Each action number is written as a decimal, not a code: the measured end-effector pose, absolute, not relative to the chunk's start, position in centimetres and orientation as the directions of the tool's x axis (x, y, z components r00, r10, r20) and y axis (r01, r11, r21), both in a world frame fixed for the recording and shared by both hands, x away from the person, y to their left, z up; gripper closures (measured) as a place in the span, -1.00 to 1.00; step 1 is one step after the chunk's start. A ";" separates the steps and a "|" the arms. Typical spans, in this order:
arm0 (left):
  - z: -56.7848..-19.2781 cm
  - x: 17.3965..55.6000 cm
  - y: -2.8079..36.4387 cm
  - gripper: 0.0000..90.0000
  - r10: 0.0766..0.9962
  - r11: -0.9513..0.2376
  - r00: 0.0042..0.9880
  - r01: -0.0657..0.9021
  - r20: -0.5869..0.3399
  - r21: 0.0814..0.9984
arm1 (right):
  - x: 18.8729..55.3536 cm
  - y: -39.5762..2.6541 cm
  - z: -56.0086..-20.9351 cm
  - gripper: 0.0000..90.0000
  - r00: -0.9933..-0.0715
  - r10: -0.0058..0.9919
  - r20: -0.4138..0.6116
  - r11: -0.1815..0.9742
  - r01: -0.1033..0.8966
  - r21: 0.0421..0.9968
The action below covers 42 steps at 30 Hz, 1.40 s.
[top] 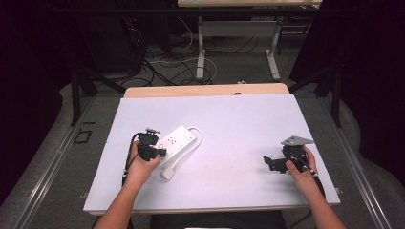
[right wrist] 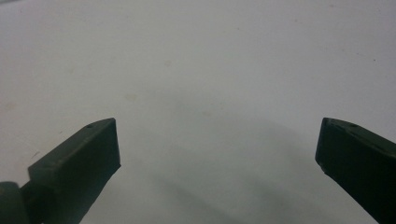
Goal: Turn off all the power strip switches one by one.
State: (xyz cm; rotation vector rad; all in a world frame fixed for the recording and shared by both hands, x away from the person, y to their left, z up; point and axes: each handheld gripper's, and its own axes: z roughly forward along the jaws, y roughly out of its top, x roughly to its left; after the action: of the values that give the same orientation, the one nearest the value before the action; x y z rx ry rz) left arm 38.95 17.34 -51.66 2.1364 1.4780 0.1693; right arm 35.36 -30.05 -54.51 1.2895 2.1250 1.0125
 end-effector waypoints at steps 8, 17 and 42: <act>-51.7 39.0 17.4 1.00 0.899 -0.265 0.397 0.830 -0.186 0.492 | 35.3 -30.1 -54.5 -1.00 -0.458 0.889 0.000 0.288 0.558 0.778; -51.7 39.1 17.4 1.00 0.900 -0.245 0.386 0.835 -0.205 0.493 | 35.4 -30.1 -54.5 -1.00 -0.460 0.888 0.000 0.287 0.554 0.781; -49.8 37.3 18.0 1.00 0.888 -0.251 0.415 0.798 -0.197 0.547 | 35.4 -30.1 -54.5 -1.00 -0.459 0.888 0.004 0.284 0.556 0.781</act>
State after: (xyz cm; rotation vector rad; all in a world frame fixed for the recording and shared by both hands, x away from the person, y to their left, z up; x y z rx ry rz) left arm 37.30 18.05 -49.76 2.0944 1.4245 0.2029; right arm 35.35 -30.10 -54.49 1.2956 2.1232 1.0244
